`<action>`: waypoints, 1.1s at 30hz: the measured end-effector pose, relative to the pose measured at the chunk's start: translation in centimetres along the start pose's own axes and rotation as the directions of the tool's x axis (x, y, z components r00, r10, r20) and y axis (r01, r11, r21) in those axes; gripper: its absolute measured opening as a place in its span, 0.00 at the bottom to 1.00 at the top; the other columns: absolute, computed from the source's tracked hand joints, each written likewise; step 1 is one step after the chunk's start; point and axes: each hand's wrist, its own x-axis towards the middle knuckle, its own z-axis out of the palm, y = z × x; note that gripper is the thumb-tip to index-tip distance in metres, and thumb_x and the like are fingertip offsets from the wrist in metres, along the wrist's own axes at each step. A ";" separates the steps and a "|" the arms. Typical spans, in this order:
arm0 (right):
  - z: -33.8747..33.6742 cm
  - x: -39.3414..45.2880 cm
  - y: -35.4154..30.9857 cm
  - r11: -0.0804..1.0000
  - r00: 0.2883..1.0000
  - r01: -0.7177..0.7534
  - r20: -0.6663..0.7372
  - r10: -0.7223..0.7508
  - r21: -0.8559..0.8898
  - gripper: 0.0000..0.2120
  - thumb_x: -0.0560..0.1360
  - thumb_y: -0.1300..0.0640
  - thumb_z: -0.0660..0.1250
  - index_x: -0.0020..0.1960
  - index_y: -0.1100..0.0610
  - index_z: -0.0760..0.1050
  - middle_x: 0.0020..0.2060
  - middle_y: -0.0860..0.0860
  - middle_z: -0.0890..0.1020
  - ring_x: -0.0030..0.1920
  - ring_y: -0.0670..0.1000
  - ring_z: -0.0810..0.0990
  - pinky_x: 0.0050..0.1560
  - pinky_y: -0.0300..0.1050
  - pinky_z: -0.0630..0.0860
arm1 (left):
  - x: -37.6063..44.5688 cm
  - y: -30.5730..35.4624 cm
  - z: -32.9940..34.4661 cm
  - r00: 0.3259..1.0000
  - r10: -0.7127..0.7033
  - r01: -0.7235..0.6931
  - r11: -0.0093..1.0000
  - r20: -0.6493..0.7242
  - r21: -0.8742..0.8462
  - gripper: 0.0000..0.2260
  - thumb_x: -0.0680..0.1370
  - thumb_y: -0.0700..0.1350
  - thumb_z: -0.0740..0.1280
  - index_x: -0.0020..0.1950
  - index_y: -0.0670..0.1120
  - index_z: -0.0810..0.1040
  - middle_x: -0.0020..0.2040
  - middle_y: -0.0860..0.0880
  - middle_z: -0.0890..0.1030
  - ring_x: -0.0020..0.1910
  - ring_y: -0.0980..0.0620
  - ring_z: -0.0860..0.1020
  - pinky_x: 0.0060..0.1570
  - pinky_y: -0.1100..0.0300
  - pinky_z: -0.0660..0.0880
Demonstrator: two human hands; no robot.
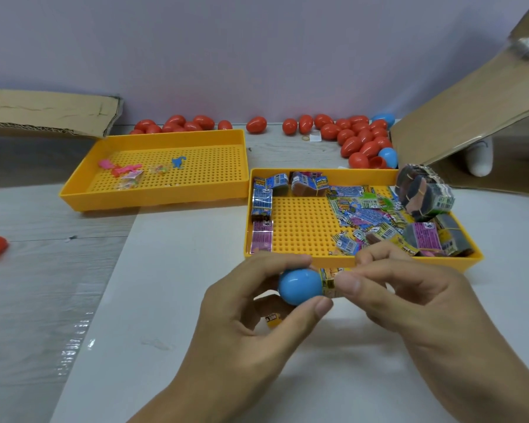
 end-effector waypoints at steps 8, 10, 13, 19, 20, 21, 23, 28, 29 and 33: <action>0.1 0.0 0.2 0.998 0.997 -0.051 0.059 0.049 0.025 0.23 0.55 0.34 0.77 0.38 0.52 0.87 0.37 0.42 0.73 0.38 0.43 0.71 0.33 0.29 0.67 | 0.3 0.0 -0.1 0.995 0.078 -0.080 0.996 0.055 0.045 0.19 0.72 0.42 0.75 0.62 0.51 0.82 0.55 0.50 0.78 0.53 0.45 0.80 0.44 0.59 0.81; 0.1 0.0 0.2 0.997 0.996 -0.062 0.063 0.059 0.051 0.26 0.54 0.32 0.78 0.39 0.53 0.87 0.37 0.42 0.73 0.37 0.43 0.70 0.33 0.29 0.68 | 0.4 0.0 0.0 0.995 0.077 -0.079 0.996 0.059 0.047 0.21 0.71 0.43 0.75 0.64 0.52 0.81 0.55 0.50 0.78 0.54 0.43 0.80 0.45 0.60 0.81; 0.2 0.0 0.2 0.994 0.995 -0.076 0.074 0.071 0.079 0.27 0.53 0.32 0.78 0.39 0.54 0.87 0.36 0.42 0.73 0.35 0.43 0.70 0.32 0.28 0.68 | 0.4 0.1 0.1 0.996 0.073 -0.076 0.995 0.056 0.060 0.22 0.71 0.44 0.75 0.65 0.53 0.80 0.55 0.51 0.77 0.54 0.43 0.80 0.45 0.61 0.81; 0.3 0.0 0.3 0.988 0.992 -0.104 0.083 0.095 0.110 0.29 0.51 0.32 0.79 0.38 0.56 0.86 0.36 0.42 0.75 0.33 0.42 0.70 0.32 0.28 0.68 | 0.2 0.2 0.0 0.995 0.090 -0.095 0.990 0.046 0.104 0.22 0.72 0.46 0.74 0.66 0.53 0.79 0.54 0.52 0.76 0.51 0.46 0.80 0.44 0.62 0.81; 0.3 0.0 0.3 0.991 0.993 -0.095 0.078 0.088 0.091 0.29 0.51 0.32 0.79 0.38 0.55 0.87 0.37 0.42 0.75 0.34 0.42 0.70 0.32 0.28 0.68 | 0.2 0.2 0.0 0.995 0.094 -0.098 0.989 0.046 0.110 0.22 0.72 0.46 0.74 0.66 0.53 0.79 0.54 0.52 0.76 0.51 0.46 0.80 0.44 0.62 0.81; 0.2 -0.1 0.4 0.995 0.995 -0.077 0.071 0.073 0.058 0.28 0.52 0.31 0.78 0.39 0.54 0.87 0.37 0.42 0.75 0.36 0.43 0.71 0.33 0.28 0.68 | 0.2 0.2 0.1 0.994 0.097 -0.101 0.988 0.044 0.115 0.22 0.72 0.46 0.74 0.66 0.53 0.78 0.53 0.51 0.76 0.50 0.46 0.80 0.44 0.62 0.81; 0.2 -0.1 0.5 0.999 0.998 -0.030 0.045 0.031 -0.014 0.24 0.54 0.33 0.77 0.38 0.51 0.87 0.37 0.41 0.75 0.39 0.45 0.72 0.36 0.30 0.69 | 0.2 0.2 0.1 0.994 0.106 -0.109 0.986 0.036 0.126 0.21 0.73 0.45 0.73 0.66 0.52 0.78 0.53 0.52 0.76 0.50 0.47 0.80 0.43 0.63 0.80; 0.2 -0.2 0.3 0.999 1.000 0.004 -0.007 -0.004 -0.046 0.22 0.53 0.36 0.78 0.35 0.52 0.85 0.37 0.46 0.80 0.35 0.44 0.75 0.30 0.34 0.71 | 0.2 0.3 0.2 0.981 0.193 -0.193 0.967 0.012 0.168 0.22 0.74 0.42 0.72 0.68 0.45 0.77 0.51 0.49 0.78 0.50 0.47 0.81 0.43 0.64 0.80; 0.2 -0.2 0.1 0.999 1.000 0.000 -0.001 0.000 -0.036 0.24 0.53 0.34 0.78 0.35 0.53 0.85 0.37 0.48 0.81 0.32 0.44 0.76 0.28 0.35 0.71 | 0.1 0.2 0.2 0.980 0.201 -0.198 0.966 0.000 0.164 0.22 0.73 0.42 0.72 0.68 0.45 0.77 0.51 0.49 0.79 0.50 0.47 0.81 0.43 0.63 0.80; 0.2 -0.1 -0.3 0.989 0.992 -0.126 0.023 0.125 0.077 0.26 0.60 0.37 0.76 0.39 0.61 0.85 0.36 0.58 0.83 0.33 0.51 0.79 0.26 0.41 0.74 | -0.2 0.3 0.2 0.983 0.178 -0.171 0.979 -0.051 0.109 0.17 0.72 0.44 0.74 0.60 0.48 0.79 0.51 0.51 0.82 0.50 0.47 0.83 0.44 0.63 0.81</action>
